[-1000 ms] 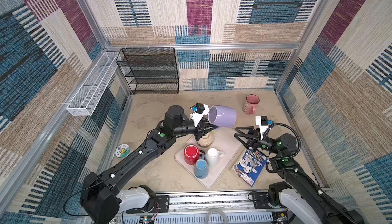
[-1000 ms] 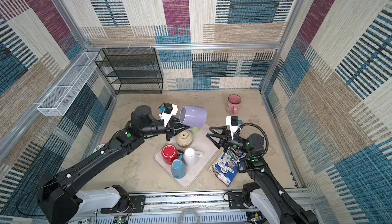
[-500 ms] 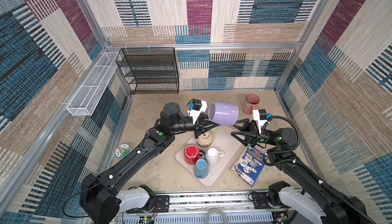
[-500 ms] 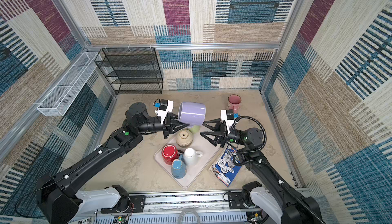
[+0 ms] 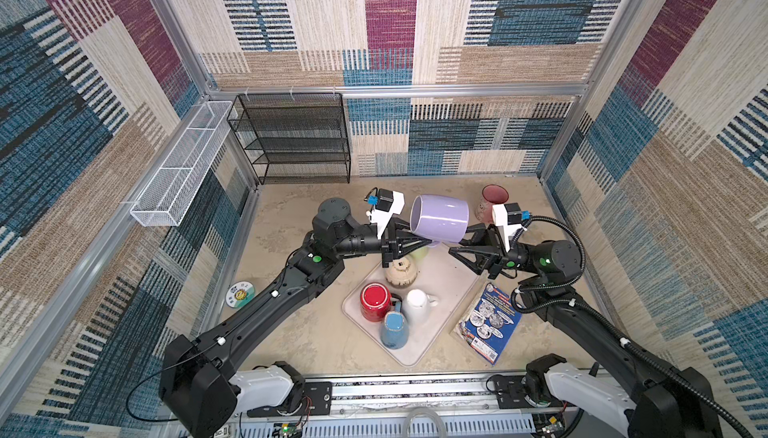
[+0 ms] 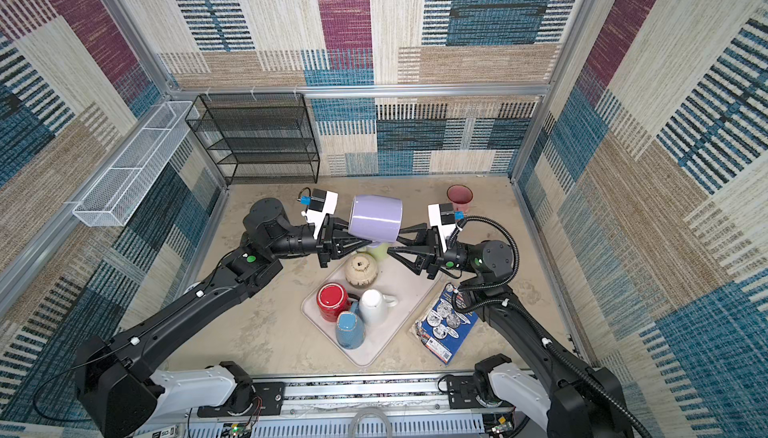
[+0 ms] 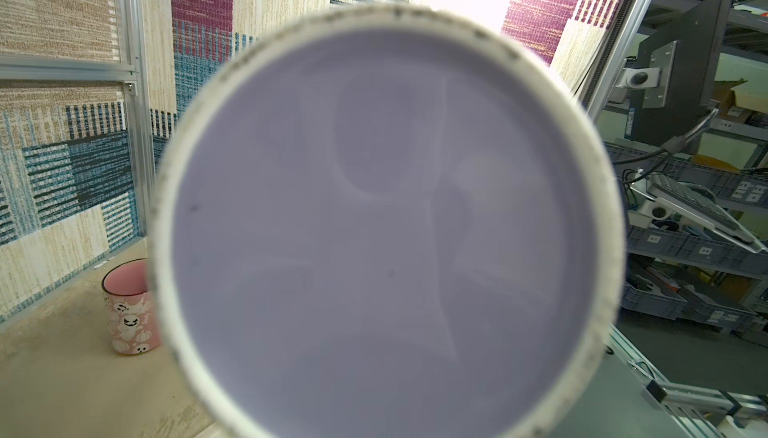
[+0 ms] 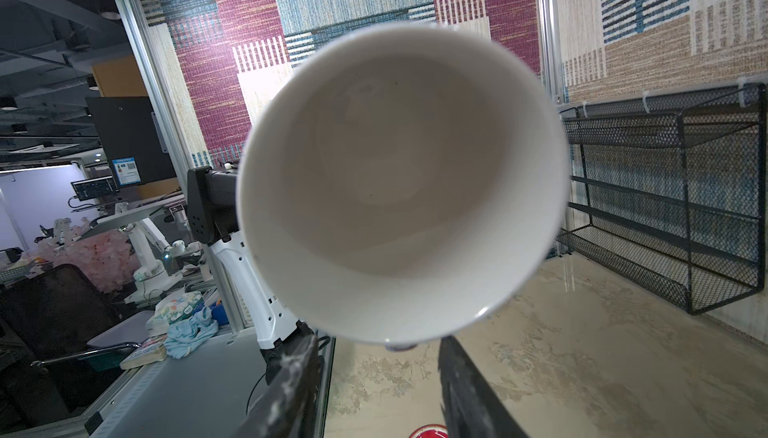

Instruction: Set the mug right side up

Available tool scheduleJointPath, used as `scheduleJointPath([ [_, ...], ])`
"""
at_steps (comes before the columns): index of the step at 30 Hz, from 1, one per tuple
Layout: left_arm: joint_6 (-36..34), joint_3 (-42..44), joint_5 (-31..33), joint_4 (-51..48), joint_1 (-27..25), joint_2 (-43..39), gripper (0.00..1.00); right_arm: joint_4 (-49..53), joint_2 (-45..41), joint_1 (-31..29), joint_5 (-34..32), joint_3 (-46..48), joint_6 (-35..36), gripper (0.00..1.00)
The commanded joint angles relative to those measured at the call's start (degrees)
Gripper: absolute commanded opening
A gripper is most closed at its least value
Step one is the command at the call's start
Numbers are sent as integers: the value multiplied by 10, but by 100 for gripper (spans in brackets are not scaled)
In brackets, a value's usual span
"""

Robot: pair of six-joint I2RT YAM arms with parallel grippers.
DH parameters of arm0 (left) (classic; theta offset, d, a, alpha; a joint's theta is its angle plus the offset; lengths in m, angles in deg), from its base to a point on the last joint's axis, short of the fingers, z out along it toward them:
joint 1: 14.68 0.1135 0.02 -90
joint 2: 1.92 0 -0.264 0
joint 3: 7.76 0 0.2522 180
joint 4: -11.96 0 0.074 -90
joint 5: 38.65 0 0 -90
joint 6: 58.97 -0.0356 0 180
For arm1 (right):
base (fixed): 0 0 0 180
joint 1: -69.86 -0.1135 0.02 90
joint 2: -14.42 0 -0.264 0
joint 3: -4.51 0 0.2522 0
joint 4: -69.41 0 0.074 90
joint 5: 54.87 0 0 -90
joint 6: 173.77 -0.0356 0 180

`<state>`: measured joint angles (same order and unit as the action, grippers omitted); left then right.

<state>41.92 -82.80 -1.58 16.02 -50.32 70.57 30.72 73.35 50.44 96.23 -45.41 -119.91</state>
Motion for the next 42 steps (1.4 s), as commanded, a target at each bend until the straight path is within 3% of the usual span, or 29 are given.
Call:
scheduleJointPath([
  [1, 14, -5, -16, 55, 0, 3, 0, -26, 5, -3, 4, -10, -9, 49],
  [10, 21, -11, -24, 62, 0, 6, 0, -31, 27, -14, 3, -29, -11, 52],
  [15, 27, -10, -30, 68, 0, 12, 0, -63, 32, -16, -2, -31, -24, 40],
  [24, 51, 6, -36, 108, 0, 26, 0, -87, 56, -25, -9, -42, -40, 35],
  [33, 70, 7, -48, 137, 0, 44, 0, -94, 68, -29, -12, -50, -40, 21],
  [39, 92, 16, -51, 166, -1, 59, 0, -110, 80, -30, -20, -50, -50, 22],
  [42, 97, 16, -52, 191, -1, 64, 0, -118, 84, -30, -21, -52, -53, 16],
])
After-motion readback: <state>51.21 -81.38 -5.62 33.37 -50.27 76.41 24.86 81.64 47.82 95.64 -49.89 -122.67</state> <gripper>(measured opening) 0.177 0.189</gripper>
